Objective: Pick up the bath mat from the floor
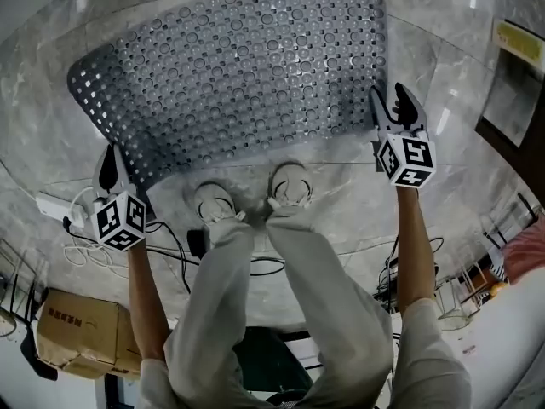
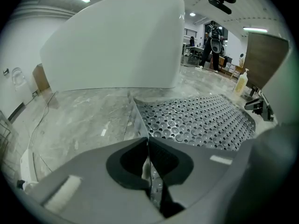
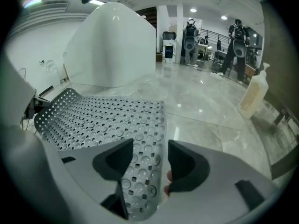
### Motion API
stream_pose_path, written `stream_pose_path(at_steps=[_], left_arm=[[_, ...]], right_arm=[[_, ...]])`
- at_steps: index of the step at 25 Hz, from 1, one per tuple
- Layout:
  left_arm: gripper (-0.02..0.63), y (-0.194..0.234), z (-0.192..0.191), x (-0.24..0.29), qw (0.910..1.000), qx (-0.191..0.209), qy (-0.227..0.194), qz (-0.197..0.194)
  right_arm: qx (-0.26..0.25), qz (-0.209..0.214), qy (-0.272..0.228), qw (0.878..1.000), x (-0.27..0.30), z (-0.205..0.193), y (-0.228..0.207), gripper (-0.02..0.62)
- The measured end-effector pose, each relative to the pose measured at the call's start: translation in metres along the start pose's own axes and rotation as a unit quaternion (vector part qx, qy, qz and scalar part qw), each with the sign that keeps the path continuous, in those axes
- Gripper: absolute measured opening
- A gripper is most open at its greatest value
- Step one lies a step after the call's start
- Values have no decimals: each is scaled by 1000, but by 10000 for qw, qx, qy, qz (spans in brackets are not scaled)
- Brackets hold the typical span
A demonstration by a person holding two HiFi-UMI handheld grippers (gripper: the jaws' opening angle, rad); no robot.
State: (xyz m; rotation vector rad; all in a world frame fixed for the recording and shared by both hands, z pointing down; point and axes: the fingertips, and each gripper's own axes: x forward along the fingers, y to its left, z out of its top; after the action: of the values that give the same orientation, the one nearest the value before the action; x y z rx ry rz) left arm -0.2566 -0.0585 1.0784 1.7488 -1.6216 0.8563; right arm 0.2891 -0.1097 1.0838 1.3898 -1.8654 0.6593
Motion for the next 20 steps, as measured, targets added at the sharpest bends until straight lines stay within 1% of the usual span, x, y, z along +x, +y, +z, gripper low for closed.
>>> stream_pose_path(at_steps=[5,10,15,17,20], left_arm=[[23,1,0,4,10000,22,-56,-1],[23,2,-1,4,9999,13,-106,32],[23,3,-1,5,9999,33,-154,14],[25,3,-1,6,9998,4,-186,25],[23,5,-3,6,9997,-22,-231,49]], right_arm=[[31,10,245,9997,20,-15,-16,213],[425,113,478,9979,34,-29,-19,211],[722,238,717,9945,41,-45,-16,145],[706,225,699,9948,43,-47,-15,143],[539,208,668,9961,43,-46,-13,131]])
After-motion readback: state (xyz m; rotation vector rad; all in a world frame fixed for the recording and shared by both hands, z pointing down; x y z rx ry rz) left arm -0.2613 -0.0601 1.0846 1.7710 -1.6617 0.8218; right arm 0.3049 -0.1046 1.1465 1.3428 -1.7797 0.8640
